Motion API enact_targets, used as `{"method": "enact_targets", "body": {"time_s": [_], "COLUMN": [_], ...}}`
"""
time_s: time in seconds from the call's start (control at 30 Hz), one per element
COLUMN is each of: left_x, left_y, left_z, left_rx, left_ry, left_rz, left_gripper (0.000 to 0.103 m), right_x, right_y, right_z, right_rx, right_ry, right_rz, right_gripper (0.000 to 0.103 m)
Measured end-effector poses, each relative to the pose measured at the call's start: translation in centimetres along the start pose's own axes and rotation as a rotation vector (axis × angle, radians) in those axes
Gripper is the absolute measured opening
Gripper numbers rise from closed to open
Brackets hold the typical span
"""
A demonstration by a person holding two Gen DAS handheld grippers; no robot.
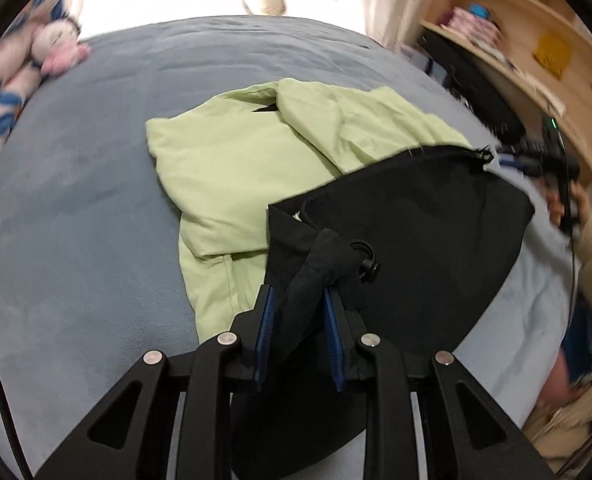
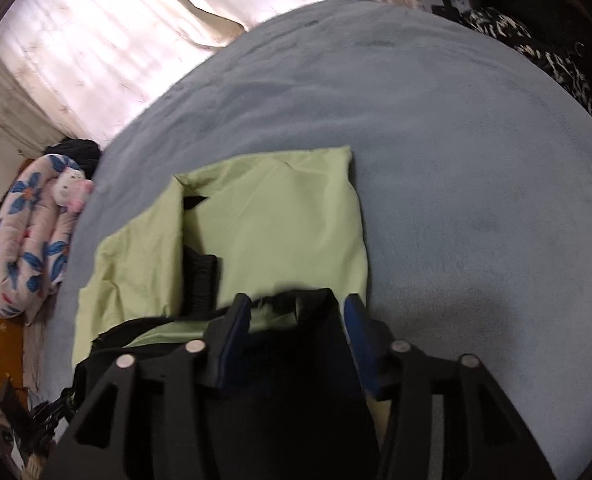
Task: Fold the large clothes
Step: 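Carry the held black edge over the pale green hood with both grippers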
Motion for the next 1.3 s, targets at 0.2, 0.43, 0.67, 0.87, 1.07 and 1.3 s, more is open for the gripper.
{"method": "enact_targets", "body": {"time_s": [0.2,0.43,0.67,0.87,1.07,1.3], "left_x": [-0.3,-0.5,0.1,1.9,1.0,-1.7], "left_y": [1.0,1.3,1.6,1.9,1.2,0.4], "left_z": [2.0,3.6,4.4,3.6,2.6,3.1], "left_rx": [0.172,0.292,0.324,0.296,0.186,0.091], "left_ry": [-0.132,-0.223,-0.304,-0.433,-0.327,-0.153], "left_rz": [-0.017,-0.021,-0.041,-0.093,-0.010,0.092], "left_gripper": [0.023,0.029,0.032,0.067,0.069,0.069], "right_x": [-1.2,-3.7,-6.5,-6.8,-7.0,-7.2], "right_y": [-0.3,0.9,1.1,0.9,0.9,0.9], "right_z": [0.9,1.6,1.4,1.2,1.3,1.5], "right_rx": [0.109,0.162,0.168,0.148,0.151,0.165], "right_ry": [-0.068,-0.099,-0.070,-0.025,-0.027,-0.046], "right_rz": [0.040,0.061,0.135,0.136,0.139,0.141], "right_gripper": [0.050,0.050,0.050,0.050,0.050,0.050]}}
Point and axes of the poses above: each gripper's, at about its wrist camera, not at the fingertips, and x roughly against the way its jaws point, z to its left, y to its top, the point moved 8 cm from there along -x, roughly the way its jaws point, and after that the axes turned 11 degrees about z, right-handed, at the moved point
